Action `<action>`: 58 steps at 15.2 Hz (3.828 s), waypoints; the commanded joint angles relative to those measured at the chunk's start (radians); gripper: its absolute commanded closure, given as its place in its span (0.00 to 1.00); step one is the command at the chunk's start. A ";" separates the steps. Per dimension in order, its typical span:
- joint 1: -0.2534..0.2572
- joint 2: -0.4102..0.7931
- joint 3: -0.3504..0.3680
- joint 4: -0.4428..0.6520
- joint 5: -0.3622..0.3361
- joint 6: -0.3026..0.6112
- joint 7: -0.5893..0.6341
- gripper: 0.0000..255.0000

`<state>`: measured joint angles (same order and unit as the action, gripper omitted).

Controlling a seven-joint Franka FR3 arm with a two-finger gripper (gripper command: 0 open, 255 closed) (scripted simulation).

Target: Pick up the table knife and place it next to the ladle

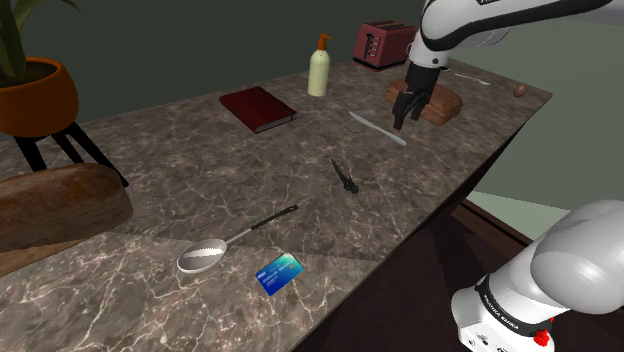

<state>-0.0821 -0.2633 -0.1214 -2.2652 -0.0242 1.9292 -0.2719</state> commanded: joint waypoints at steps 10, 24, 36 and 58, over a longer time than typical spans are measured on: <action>-0.045 0.402 -0.061 0.304 0.037 0.114 -0.117 0.00; -0.065 0.539 -0.064 0.346 0.063 0.212 -0.148 0.00; -0.065 0.539 -0.064 0.346 0.063 0.212 -0.148 1.00; -0.060 0.445 -0.070 0.496 0.042 -0.031 -0.137 1.00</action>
<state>-0.1432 0.1818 -0.1920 -1.7818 0.0178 1.9116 -0.4111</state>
